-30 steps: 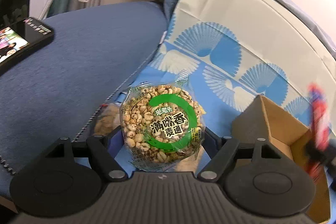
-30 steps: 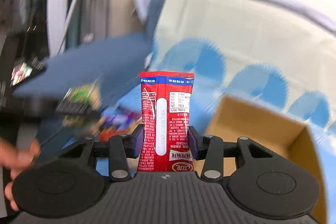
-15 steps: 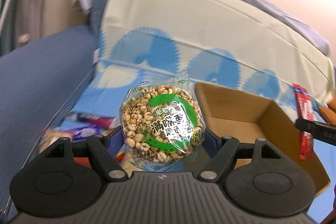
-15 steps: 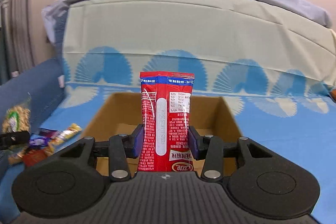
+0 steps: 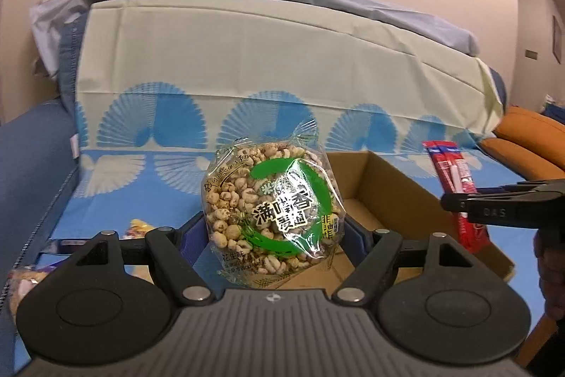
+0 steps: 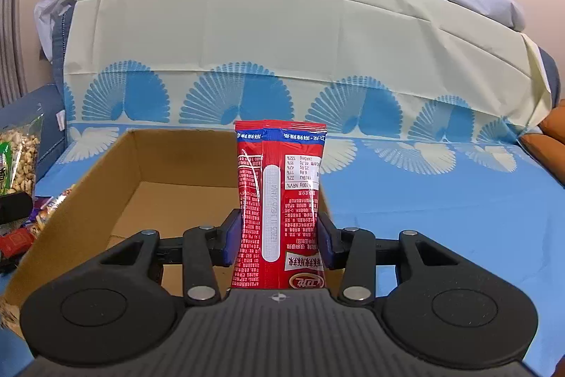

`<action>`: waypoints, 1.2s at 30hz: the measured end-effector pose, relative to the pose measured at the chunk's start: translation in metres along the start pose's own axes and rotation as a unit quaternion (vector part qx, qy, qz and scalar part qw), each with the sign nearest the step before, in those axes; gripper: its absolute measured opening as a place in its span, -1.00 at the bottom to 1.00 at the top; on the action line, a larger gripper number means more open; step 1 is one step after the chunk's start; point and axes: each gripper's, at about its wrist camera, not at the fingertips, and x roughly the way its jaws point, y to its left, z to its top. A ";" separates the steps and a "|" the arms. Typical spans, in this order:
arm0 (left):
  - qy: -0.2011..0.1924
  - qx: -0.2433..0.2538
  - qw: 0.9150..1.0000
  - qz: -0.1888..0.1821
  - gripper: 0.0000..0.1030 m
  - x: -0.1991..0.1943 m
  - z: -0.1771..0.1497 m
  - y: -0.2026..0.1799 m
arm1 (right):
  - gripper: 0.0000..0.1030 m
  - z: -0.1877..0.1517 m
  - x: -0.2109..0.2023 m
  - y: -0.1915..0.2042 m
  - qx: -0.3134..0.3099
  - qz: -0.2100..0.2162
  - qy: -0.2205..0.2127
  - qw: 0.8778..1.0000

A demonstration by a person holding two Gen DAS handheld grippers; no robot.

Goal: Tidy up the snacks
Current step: 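Lift both held snacks and carry them over the cardboard box, then open both tools to drop the snacks into the box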

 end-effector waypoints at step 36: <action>-0.013 -0.001 0.999 -0.030 0.73 -0.007 0.002 -0.017 | -0.03 -0.003 0.001 0.009 -0.020 -0.006 -0.002 1.000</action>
